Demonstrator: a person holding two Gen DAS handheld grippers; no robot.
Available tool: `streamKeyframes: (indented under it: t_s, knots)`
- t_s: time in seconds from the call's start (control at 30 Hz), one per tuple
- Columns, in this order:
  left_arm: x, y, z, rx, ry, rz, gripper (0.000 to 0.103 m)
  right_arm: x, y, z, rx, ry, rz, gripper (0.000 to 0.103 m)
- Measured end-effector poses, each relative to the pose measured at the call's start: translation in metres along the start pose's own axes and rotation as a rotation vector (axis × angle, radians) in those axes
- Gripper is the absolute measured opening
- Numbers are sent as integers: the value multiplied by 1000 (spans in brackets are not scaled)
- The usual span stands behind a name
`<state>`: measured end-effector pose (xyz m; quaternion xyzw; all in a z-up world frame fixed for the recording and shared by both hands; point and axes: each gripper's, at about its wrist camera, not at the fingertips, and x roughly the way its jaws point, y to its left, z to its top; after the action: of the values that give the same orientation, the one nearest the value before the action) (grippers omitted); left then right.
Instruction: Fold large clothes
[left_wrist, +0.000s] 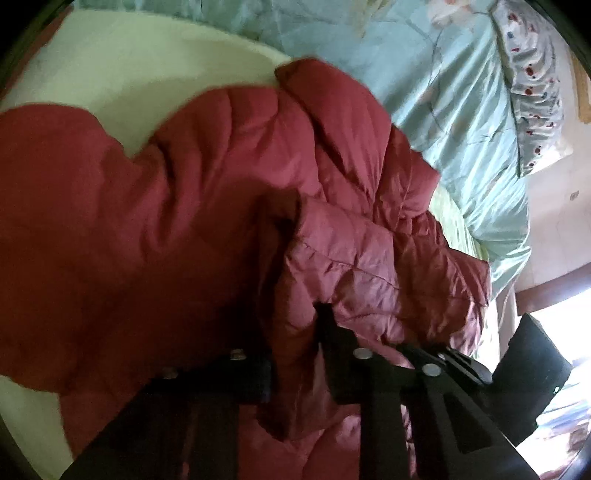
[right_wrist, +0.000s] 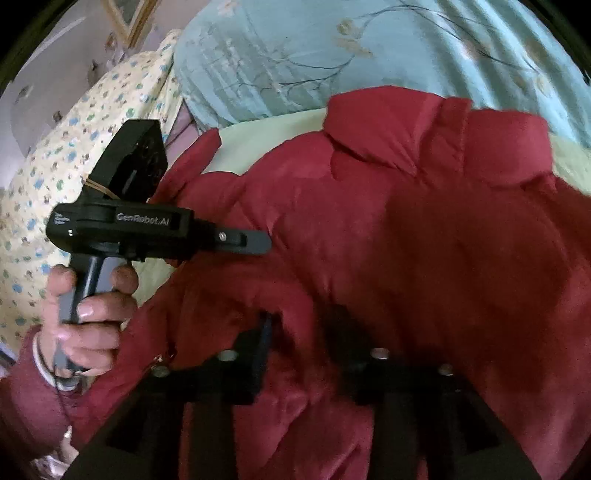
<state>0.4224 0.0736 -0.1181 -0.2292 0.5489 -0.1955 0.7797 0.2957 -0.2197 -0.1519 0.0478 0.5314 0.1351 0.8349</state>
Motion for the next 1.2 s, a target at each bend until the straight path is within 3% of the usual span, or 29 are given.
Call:
streamKeyframes:
  t_s: [0.07,0.2,0.3,0.33,0.4,0.43,0.53,0.63,0.73,0.83,0.93,1.1,1.2]
  knots:
    - [-9,-3,-1,27,-49,45,18,-10,-2,-5,19,-16,7,46]
    - [-19,-8,-4,108,-132,173,18,-52,-17,-14,65,-124,-89,46]
    - [-6,-14,-5,147,-131,242,22,-84,-37,-15,109,-227,-265,52]
    - [-2,-18,-6,164,-134,273,23,-87,-44,-15,125,-231,-315,57]
    - [-5,-32,-6,175,-164,309,32,-87,-67,-16,179,-191,-432,58]
    - [-11,-34,-7,173,-197,340,32,-85,-76,-17,200,-175,-446,58]
    - [-31,-42,-6,159,-288,376,33,-71,-102,-25,266,-105,-417,58]
    - [-39,-61,-5,191,-323,271,33,-57,-107,-30,263,-83,-429,59]
    - [-21,-80,-1,248,-284,219,34,-53,-106,-30,264,-91,-434,63]
    - [25,-91,8,297,-221,295,34,-51,-106,-35,251,-86,-445,63]
    - [76,-73,17,284,-136,407,34,-56,-102,-36,262,-78,-453,63]
    - [109,-62,32,272,-132,412,35,-70,-64,-23,196,-140,-445,64]
    - [111,-58,30,267,-129,406,35,-55,-50,-16,148,-104,-436,62]
